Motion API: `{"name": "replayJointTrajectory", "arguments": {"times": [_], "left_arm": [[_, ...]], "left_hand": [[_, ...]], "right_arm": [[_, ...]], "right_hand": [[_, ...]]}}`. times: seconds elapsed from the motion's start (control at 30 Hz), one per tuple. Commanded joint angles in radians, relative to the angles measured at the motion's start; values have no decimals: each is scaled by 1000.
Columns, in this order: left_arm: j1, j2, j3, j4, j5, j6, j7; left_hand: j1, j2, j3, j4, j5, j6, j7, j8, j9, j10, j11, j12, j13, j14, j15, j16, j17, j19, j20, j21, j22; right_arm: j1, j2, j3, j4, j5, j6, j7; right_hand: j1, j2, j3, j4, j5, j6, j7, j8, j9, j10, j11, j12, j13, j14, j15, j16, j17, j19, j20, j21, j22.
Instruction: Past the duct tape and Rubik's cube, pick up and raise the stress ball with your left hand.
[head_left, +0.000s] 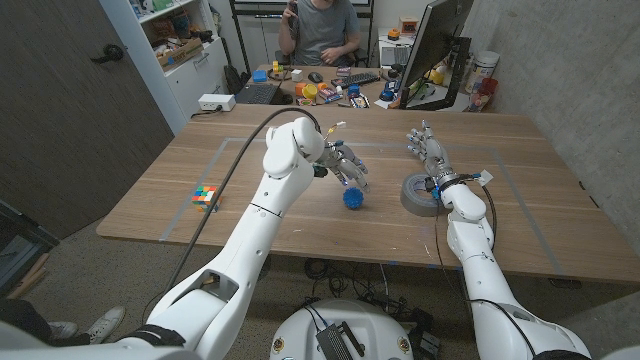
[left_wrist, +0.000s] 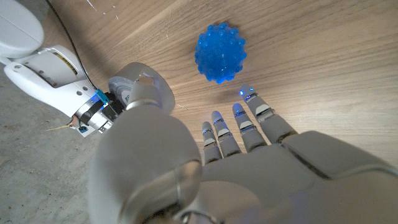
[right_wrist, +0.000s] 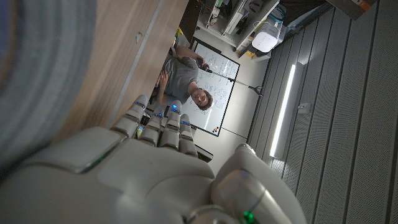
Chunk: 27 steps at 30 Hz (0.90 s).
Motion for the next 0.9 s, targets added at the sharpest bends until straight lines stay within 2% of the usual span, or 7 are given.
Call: {"name": "replayJointTrajectory", "arguments": {"times": [0.03,0.5,0.9], "left_arm": [[-13,-17,115,-43,136,-14,-66],[-13,-40,139,-24,281,-44,-124],[-2,-39,172,12,408,-102,-90]], "left_hand": [[13,1,1,2,6,10,-3,6,1,0,-5,6,3,1,-120,3,6,-4,-58,5,5],[19,3,0,4,8,12,-5,5,1,-2,-6,5,3,-5,-122,1,6,-13,-61,3,5],[20,5,-1,6,10,31,-10,11,2,2,-10,6,4,-5,-126,1,7,-20,-61,2,6]], "right_arm": [[1,5,6,-6,3,-17,-11],[4,12,15,-13,5,-41,-16],[13,15,27,-5,6,-51,-17]], "right_hand": [[5,11,0,-3,5,-3,-1,3,3,-5,1,-5,4,-4,2,-3,4,-1,2,-1,2],[6,11,1,-5,6,-7,-2,3,3,-9,3,-7,4,-6,1,-3,4,-1,5,-1,2],[7,11,1,-6,6,-8,-2,3,3,-8,4,-7,4,-6,1,-2,4,-1,7,-2,2]]}}
